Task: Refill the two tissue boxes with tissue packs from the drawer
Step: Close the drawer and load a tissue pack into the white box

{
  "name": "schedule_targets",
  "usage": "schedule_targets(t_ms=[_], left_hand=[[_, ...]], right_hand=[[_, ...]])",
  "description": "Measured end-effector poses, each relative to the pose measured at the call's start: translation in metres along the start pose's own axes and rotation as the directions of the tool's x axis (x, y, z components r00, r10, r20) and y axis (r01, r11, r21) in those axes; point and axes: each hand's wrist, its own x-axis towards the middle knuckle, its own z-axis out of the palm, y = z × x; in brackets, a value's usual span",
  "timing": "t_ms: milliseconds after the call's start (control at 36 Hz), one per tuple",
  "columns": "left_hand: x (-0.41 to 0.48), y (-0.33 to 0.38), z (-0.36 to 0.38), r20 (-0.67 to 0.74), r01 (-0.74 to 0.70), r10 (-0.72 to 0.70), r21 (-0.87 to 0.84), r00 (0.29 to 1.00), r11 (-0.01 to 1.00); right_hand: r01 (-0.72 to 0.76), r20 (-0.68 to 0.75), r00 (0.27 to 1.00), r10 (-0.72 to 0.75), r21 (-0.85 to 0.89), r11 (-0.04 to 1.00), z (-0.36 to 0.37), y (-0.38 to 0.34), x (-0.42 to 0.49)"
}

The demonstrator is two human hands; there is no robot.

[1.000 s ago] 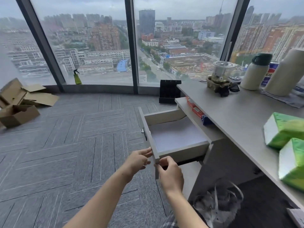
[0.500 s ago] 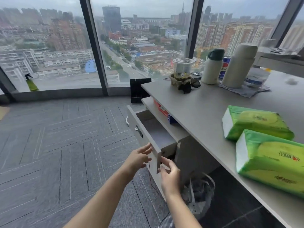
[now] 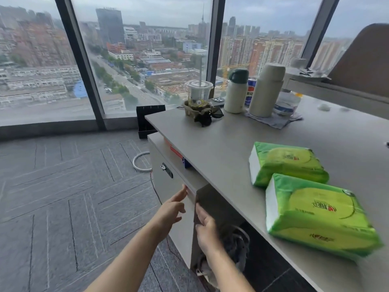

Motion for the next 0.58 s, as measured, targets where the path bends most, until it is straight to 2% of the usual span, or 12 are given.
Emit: schedule_targets(t_ms=[139,250,306,417,500,583], left_hand=[[-0.004,0.002,0.006,0.0,0.0,0.001,0.055,1.0,0.998],[-0.01,0.009,0.009,0.014,-0.001,-0.001,0.102,1.0,0.995],[-0.016,0.014,0.009,-0.012,0.0,0.001,0.099,1.0,0.995],[-0.034,0.024,0.002,-0.132,-0.068,0.071,0.023,0.989,0.997],[-0.056,0.036,-0.006,-0.232,-0.155,0.149,-0.005,0.961,0.988],[-0.081,0.054,-0.01,-0.264,-0.268,0.261,0.01,0.929,0.963]], right_hand=[[0.036,0.063,0.997,-0.034,-0.041,0.999,0.002,0.021,0.014],[-0.054,0.107,0.992,0.067,-0.116,0.992,0.004,-0.007,-0.005],[-0.055,0.123,0.99,0.073,-0.144,0.988,0.005,-0.017,-0.015],[-0.029,0.041,0.999,0.033,-0.104,0.994,0.014,-0.039,-0.028],[0.064,0.022,0.998,-0.063,-0.042,0.997,0.014,-0.062,-0.043],[0.17,-0.001,0.985,-0.17,-0.049,0.984,0.011,-0.092,-0.063]])
